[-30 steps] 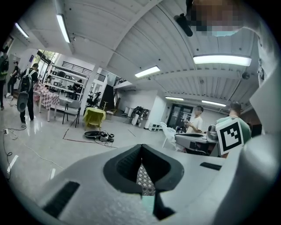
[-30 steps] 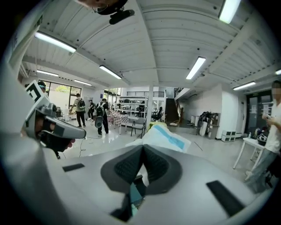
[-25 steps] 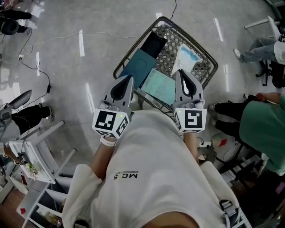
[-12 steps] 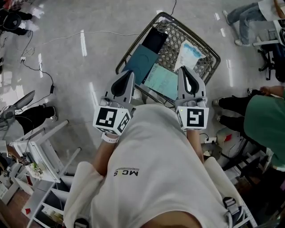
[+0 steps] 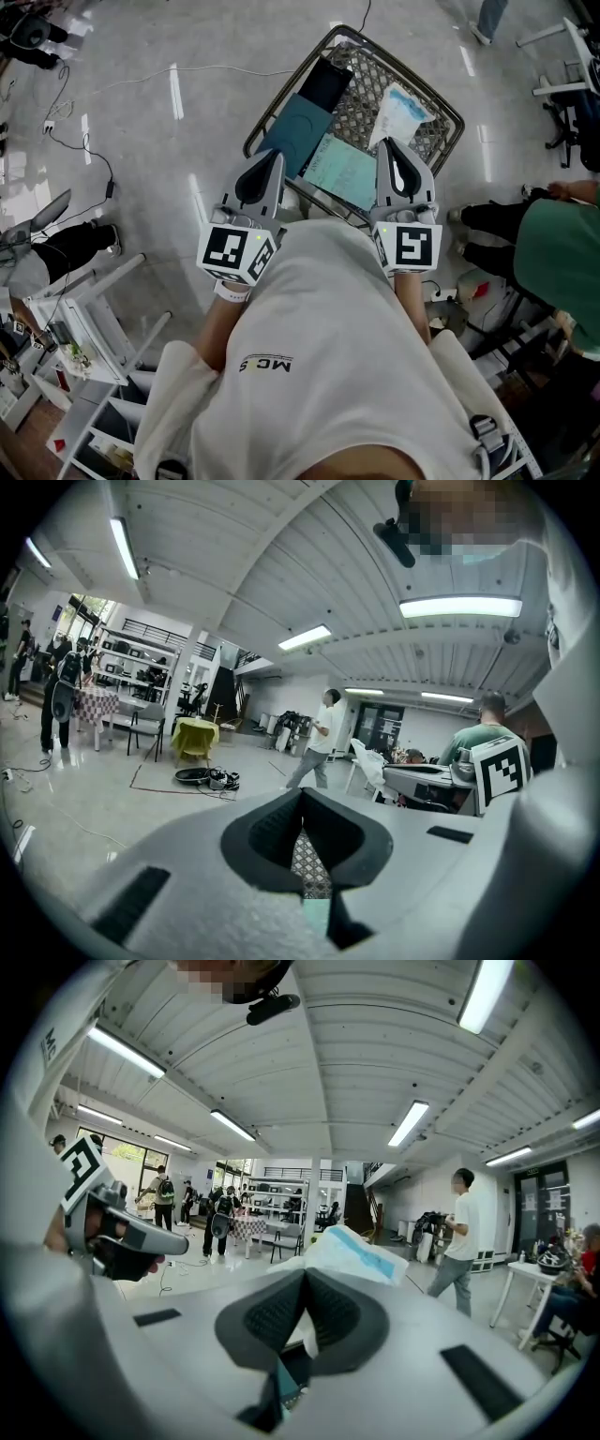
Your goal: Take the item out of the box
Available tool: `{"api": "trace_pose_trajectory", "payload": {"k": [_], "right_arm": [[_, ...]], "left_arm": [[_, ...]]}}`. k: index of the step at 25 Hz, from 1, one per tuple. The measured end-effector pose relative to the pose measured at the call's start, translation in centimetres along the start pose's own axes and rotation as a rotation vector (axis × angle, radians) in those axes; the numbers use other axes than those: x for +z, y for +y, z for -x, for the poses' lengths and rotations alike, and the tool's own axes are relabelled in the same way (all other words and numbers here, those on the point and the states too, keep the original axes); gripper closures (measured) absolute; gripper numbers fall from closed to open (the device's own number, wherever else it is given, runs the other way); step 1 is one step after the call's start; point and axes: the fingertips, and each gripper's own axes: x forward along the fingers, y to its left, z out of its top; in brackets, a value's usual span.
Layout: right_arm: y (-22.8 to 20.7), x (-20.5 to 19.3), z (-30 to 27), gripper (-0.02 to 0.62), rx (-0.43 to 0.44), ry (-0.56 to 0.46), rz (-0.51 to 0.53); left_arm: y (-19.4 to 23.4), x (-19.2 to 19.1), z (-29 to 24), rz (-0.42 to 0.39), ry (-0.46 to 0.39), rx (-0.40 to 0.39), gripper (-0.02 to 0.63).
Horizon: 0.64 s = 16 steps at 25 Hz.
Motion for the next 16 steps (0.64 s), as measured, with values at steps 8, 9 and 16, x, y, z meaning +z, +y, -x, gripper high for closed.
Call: {"api": "trace_pose_trajectory", "payload": {"k": [8,9,16], "right_arm": [[0.03,-0.45,-0.17,0.578,0.015,0.003,0.003],[0.05,-0.45,-0.19,0.578,0.017,0.003,0.002],[-0.20,-0.47,-0.34,0.578,0.004,-0.001,-0.025]], "left_arm": [[0.02,-0.27,-0.14,-0.002,-0.002,0.010,0.581],[-0.02,-0.20,-0.11,-0.002,-0.003,0.011,0.581],[-0.13,0.05,-0.17,-0.008,-0.001,0.006,0.581]]}}
